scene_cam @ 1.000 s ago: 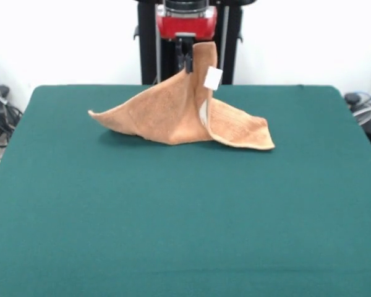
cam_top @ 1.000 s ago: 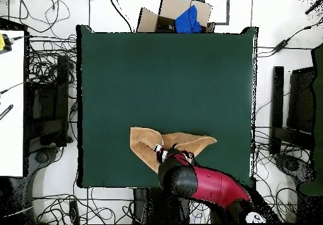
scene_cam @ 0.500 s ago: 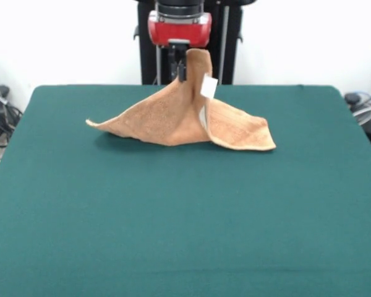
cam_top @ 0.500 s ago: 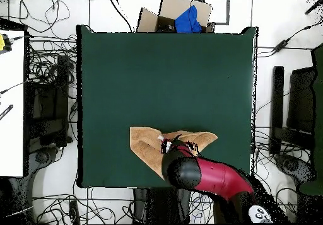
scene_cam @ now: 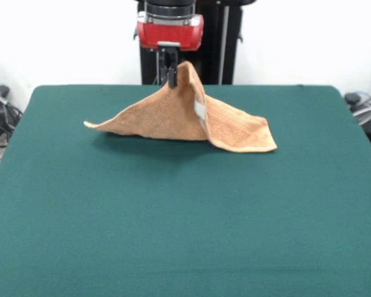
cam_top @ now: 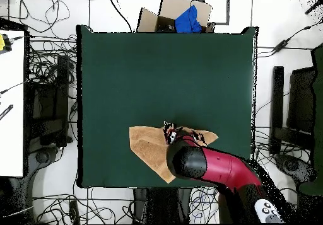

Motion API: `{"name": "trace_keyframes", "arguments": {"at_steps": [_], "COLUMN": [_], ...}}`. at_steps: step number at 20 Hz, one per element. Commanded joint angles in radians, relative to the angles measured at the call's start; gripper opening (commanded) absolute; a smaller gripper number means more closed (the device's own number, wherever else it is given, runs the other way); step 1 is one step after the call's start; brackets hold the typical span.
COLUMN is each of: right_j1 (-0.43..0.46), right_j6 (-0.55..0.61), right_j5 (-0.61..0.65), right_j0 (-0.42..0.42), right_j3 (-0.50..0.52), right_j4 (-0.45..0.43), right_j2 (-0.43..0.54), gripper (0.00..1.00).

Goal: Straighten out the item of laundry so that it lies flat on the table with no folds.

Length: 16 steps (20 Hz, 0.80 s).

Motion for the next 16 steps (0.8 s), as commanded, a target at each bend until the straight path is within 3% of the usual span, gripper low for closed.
{"name": "trace_keyframes", "arguments": {"at_steps": [1,16], "right_j1": [0.029,0.233], "right_j6": [0.042,0.001], "right_j5": [0.072,-0.008], "right_j0": [-0.004,-0.028], "right_j3": [-0.11,-0.283], "right_j4": [0.003,-0.064], "right_j2": [0.102,0.161], "gripper": [0.0,0.0]}}
